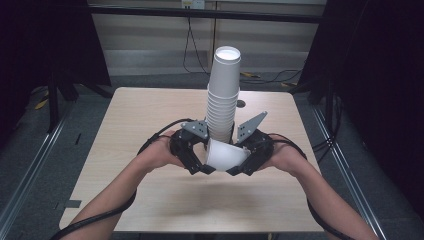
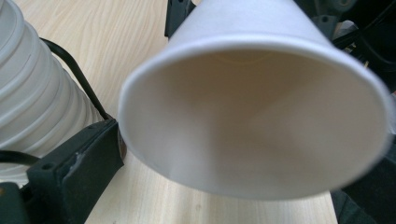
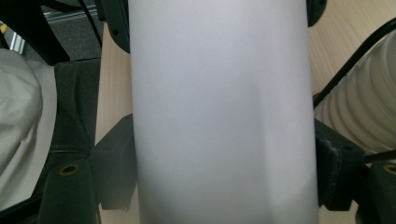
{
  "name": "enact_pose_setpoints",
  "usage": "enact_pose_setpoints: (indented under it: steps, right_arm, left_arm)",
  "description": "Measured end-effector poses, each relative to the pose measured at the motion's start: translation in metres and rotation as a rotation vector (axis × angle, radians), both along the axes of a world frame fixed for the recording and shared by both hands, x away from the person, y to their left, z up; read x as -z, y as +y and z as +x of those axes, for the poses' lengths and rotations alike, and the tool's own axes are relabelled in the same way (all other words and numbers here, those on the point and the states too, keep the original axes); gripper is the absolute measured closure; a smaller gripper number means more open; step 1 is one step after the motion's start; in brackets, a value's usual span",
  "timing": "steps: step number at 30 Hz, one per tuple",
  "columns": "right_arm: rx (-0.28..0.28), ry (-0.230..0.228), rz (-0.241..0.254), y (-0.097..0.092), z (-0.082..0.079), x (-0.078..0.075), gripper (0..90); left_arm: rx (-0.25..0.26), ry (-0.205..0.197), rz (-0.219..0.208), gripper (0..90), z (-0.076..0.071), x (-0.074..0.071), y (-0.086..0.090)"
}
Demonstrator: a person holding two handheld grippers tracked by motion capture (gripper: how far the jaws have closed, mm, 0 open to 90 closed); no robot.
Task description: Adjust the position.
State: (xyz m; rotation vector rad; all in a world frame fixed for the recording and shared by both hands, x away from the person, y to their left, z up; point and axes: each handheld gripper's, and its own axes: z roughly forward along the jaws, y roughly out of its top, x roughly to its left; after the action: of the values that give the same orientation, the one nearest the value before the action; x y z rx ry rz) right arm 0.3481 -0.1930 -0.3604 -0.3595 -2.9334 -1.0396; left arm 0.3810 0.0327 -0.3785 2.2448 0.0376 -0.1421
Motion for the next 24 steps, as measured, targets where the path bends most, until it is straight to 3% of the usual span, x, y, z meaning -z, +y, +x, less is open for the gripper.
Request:
enact_pose_setpoints:
  steps: [2,4,7,11,24]
  right_arm:
    - [-0.002,0.002,0.007,0.0003,0.0,-0.0002,23.3]
    - [-0.001,0.0,0.015,0.0005,0.0,-0.0006,23.3]
    - [0.003,0.003,0.018,-0.0003,0.0003,-0.0011,23.2]
    - [0.008,0.008,0.03,-0.0013,0.0006,-0.0011,23.2]
    - [0.002,0.002,0.031,0.0004,0.0017,0.0002,23.1]
  left_arm:
    - [-0.003,0.007,-0.006,0.0,0.0002,0.0002,-0.0003]
    - [-0.006,0.082,-0.024,4.6,0.001,0.0008,-0.0002]
    - [-0.017,0.091,-0.03,6.4,0.0014,0.0007,0.0]
    - [-0.015,0.08,-0.049,7.9,0.0009,-0.0007,0.0008]
    - [-0.014,0.066,-0.031,9.3,0.0008,-0.0021,0.0007]
